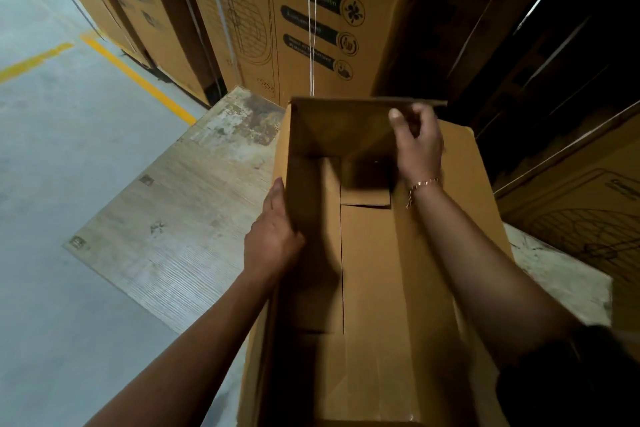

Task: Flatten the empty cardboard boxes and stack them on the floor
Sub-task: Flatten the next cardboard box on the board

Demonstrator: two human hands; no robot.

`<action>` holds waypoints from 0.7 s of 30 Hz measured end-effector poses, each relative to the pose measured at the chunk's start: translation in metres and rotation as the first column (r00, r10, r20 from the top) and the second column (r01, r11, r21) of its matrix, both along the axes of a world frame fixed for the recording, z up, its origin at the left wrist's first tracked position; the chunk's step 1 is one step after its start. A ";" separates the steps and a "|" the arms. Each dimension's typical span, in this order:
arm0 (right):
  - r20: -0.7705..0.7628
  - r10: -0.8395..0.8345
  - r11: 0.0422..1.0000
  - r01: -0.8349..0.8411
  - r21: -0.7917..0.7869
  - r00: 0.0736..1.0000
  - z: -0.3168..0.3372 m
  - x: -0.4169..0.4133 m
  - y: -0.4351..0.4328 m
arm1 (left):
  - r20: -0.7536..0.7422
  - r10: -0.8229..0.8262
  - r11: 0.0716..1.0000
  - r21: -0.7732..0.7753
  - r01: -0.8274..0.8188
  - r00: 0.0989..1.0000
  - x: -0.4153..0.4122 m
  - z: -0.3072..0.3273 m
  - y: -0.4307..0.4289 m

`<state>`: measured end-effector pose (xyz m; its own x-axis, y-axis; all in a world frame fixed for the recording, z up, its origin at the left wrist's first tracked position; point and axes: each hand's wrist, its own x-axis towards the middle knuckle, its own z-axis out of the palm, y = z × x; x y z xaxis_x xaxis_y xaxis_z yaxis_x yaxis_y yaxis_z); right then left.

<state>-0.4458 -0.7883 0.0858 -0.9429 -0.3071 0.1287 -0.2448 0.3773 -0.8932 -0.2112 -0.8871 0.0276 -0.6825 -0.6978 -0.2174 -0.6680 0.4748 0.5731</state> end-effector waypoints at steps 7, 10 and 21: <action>-0.081 0.453 0.502 -0.178 0.846 0.888 -0.020 -0.094 -0.037 | 0.078 0.003 0.999 -0.046 0.001 0.997 -0.003 0.004 0.001; -0.085 0.437 0.483 -0.154 0.862 0.895 -0.032 -0.098 -0.043 | 0.082 0.011 1.000 -0.030 -0.009 0.997 -0.003 0.006 0.003; -0.018 0.339 0.578 -0.193 0.793 0.941 -0.039 -0.045 0.019 | 0.063 0.017 0.999 -0.052 -0.014 0.998 -0.007 0.007 0.007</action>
<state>-0.4912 -0.7693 0.0466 -0.7919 -0.5925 -0.1480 -0.5521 0.7982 -0.2410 -0.2186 -0.8803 0.0346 -0.6573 -0.7197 -0.2235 -0.7098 0.4915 0.5046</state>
